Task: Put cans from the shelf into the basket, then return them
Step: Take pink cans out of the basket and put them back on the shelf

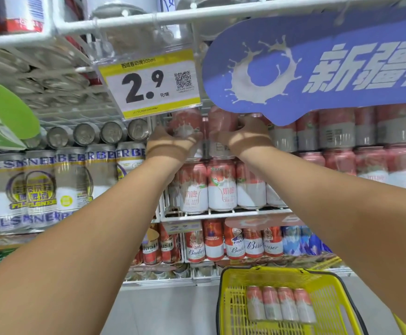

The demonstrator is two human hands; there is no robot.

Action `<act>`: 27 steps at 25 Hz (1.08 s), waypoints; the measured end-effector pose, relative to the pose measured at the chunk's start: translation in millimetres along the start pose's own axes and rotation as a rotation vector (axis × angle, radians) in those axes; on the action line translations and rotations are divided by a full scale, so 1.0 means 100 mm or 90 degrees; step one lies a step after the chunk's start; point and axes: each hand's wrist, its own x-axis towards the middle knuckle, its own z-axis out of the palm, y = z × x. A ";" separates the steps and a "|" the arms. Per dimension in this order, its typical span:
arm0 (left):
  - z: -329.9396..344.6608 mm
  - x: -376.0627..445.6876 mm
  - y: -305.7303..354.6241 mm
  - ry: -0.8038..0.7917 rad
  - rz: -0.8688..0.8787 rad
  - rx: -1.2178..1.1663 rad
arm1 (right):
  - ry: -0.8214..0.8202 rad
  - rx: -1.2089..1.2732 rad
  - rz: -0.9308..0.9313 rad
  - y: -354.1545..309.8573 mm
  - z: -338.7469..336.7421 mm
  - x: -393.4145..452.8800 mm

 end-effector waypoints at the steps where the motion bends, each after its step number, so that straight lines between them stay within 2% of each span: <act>1: 0.02 0.00 0.04 -0.004 -0.019 -0.010 | -0.007 -0.009 0.006 -0.01 0.00 0.01; 4: 0.08 0.05 0.02 -0.014 0.002 0.019 | -0.024 -0.042 -0.008 0.01 0.00 0.05; 8: 0.11 -0.03 0.06 0.002 -0.008 0.251 | -0.063 -0.131 -0.010 0.04 0.01 0.08; 10: 0.12 -0.08 0.12 0.016 -0.011 0.302 | -0.060 -0.161 -0.012 0.07 0.03 0.09; 17: 0.06 -0.17 0.01 0.019 0.005 0.303 | -0.086 -0.213 -0.011 0.06 -0.03 -0.11; 19: 0.04 -0.31 -0.05 0.008 0.032 0.254 | -0.062 -0.243 -0.055 0.11 -0.06 -0.21; 22: 0.02 -0.53 -0.04 -0.011 0.070 0.284 | -0.082 -0.257 -0.138 0.19 -0.19 -0.40; 24: 0.04 -0.67 -0.02 0.002 0.127 0.357 | -0.105 -0.320 -0.226 0.28 -0.32 -0.54; 27: 0.08 -0.93 -0.04 0.021 0.230 0.549 | -0.121 -0.439 -0.345 0.48 -0.53 -0.74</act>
